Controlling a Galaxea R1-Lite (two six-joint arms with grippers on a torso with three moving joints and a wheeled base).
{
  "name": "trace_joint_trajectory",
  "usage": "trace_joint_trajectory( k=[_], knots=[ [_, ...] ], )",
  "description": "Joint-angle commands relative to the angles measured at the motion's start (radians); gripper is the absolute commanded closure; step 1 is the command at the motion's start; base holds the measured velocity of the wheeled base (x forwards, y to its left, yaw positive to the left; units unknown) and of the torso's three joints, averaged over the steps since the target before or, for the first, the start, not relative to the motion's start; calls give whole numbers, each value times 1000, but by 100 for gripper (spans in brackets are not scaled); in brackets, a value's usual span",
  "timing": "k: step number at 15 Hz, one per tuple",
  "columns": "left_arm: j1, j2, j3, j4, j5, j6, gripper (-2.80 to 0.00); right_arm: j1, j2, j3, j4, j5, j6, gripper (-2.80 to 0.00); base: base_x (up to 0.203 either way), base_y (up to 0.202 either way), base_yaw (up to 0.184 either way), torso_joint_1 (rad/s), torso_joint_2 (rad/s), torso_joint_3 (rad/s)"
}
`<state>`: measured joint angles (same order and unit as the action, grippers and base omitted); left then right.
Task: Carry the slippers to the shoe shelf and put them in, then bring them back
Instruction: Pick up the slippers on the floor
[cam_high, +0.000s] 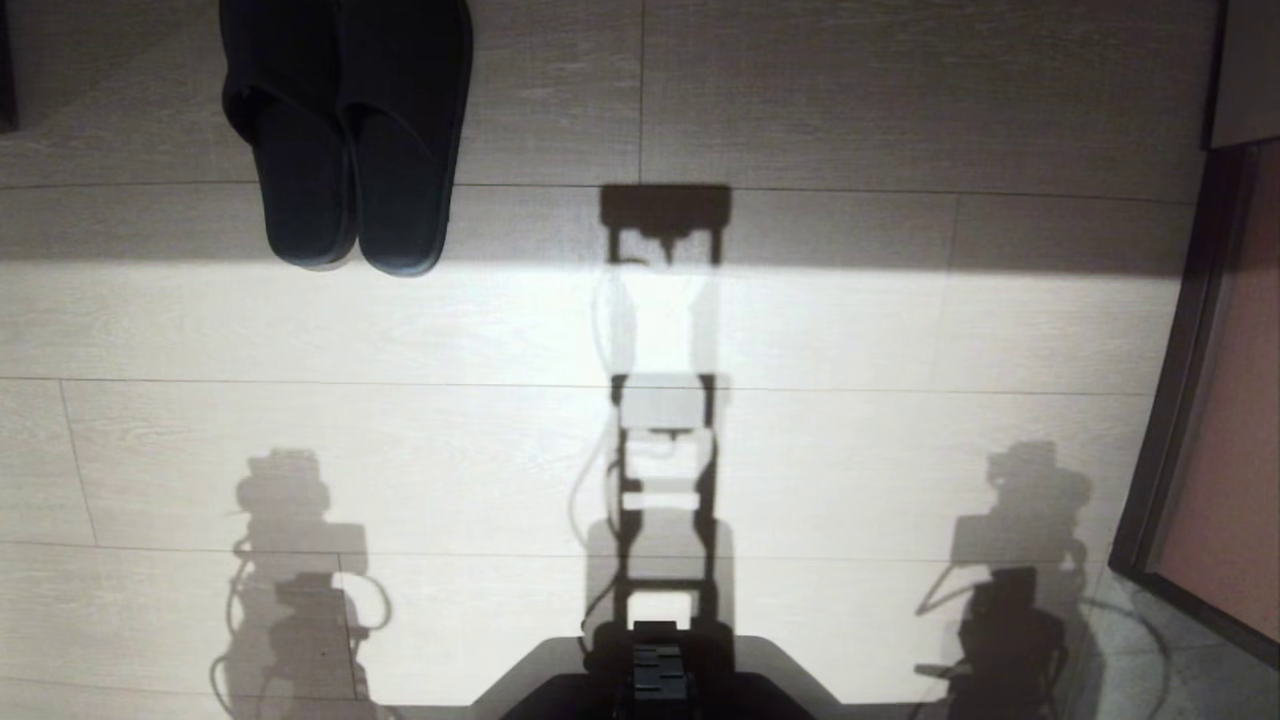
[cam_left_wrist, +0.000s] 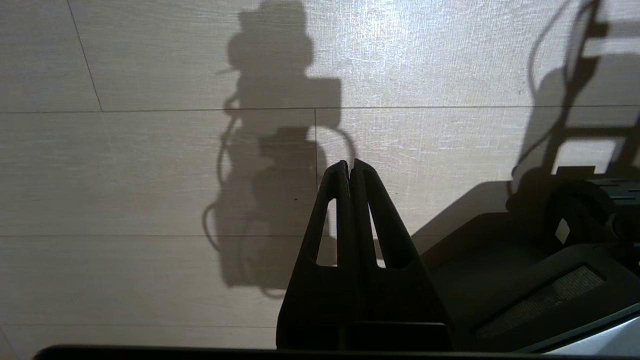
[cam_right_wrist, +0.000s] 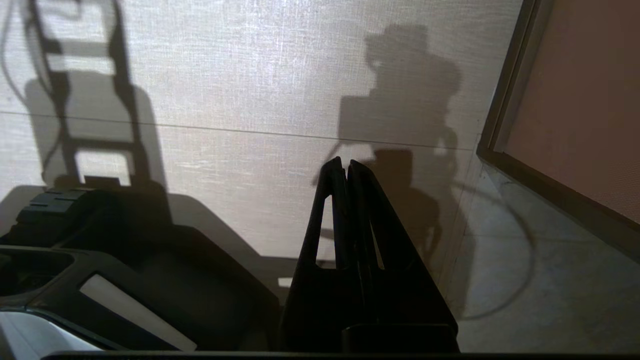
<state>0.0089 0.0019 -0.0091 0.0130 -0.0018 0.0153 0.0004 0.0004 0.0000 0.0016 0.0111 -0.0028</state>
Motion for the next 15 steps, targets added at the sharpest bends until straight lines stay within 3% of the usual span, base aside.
trace_joint_trajectory(
  k=[1, 11, 12, 13, 15],
  knots=[
    [0, 0, 0, 1, 0, 0, 0, 0, -2, 0, 0, 0, 0, 0, 0, 0, 0, -2, 2, -31],
    [0, -1, 6, -14, 3, 3, 0, 0, -2, 0, 0, 0, 0, 0, 0, 0, 0, 0, 0, 0],
    [0, -1, 4, -6, -1, 17, 0, 0, -2, 0, 0, 0, 0, 0, 0, 0, 0, 0, 0, 0],
    [0, -1, 2, -4, -6, 76, 0, 0, -2, 0, 0, 1, 0, 0, 0, 0, 0, 0, 0, 0],
    [0, 42, -20, 1, -36, 103, 0, 1, 0, 0, 0, 0, 0, 0, 0, 0, 0, 0, 0, 0]
  ],
)
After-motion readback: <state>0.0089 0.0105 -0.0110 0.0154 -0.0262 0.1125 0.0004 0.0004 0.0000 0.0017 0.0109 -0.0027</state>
